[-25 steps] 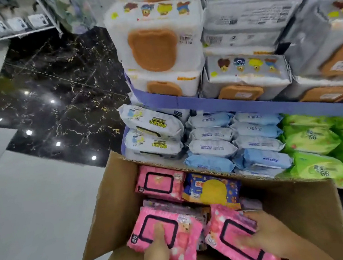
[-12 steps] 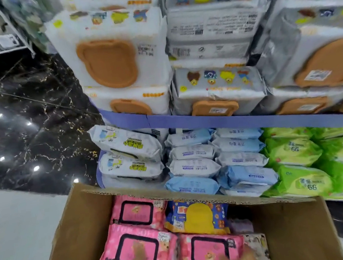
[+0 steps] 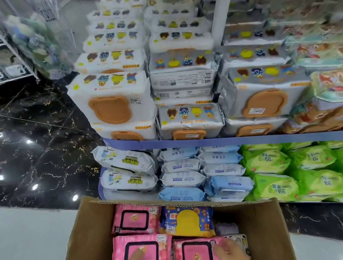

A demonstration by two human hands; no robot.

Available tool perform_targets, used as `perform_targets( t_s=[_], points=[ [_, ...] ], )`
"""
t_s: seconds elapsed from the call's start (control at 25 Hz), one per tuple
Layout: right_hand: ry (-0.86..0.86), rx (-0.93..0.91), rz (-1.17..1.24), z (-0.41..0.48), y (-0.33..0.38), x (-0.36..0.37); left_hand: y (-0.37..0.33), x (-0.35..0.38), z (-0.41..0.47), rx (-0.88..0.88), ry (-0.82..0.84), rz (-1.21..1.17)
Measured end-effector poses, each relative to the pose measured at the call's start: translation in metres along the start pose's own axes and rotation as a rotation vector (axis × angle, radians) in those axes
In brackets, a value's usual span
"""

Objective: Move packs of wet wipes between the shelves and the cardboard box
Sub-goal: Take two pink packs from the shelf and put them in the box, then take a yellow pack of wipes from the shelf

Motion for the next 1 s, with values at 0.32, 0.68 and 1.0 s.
perform_targets(
  t_s=[0.32,0.68,1.0],
  points=[
    [0.126,-0.116,0.316,-0.177,0.106,-0.049,-0.026,-0.003,-0.158,0.317,0.292,0.237],
    [0.128,-0.372,0.479,-0.385,0.213,-0.161,-0.104,-0.054,-0.411,0.802,0.308,0.307],
    [0.077,-0.523,0.558,-0.515,0.257,-0.248,-0.116,-0.064,-0.566,1.086,0.402,0.316]
  ],
)
Point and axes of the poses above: each hand's wrist, its own z-axis towards the middle knuckle, its own x-axis out of the palm, y = z × x, the point moved 4 cm from there along z, towards the middle knuckle, and after that the axes turned 9 degrees about z, right-handed, at the moved point
